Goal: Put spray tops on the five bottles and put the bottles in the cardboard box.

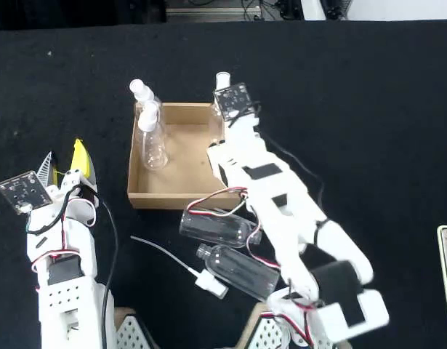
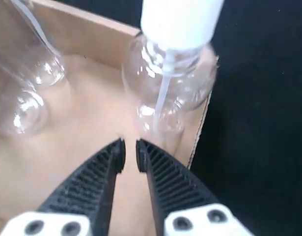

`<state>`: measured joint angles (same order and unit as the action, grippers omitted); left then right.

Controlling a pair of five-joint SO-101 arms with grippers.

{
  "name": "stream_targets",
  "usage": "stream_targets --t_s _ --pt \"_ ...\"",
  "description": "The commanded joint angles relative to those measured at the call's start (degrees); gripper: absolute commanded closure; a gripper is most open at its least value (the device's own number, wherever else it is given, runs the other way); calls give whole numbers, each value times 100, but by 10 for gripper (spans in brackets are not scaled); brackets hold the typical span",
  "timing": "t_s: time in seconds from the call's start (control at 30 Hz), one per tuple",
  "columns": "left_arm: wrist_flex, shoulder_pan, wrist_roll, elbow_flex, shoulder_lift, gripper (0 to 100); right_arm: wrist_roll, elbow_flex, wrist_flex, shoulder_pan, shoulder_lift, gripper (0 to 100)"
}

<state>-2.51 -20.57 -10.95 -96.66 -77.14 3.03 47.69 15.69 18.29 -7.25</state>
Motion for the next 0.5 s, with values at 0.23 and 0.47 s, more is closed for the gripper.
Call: stream_targets --t_s 0.23,0.47 --pt "0 22 -26 -127 -18 823 53 -470 -809 -316 462 988" --pt "0 22 -26 -127 -18 823 53 -470 -862 -299 523 988"
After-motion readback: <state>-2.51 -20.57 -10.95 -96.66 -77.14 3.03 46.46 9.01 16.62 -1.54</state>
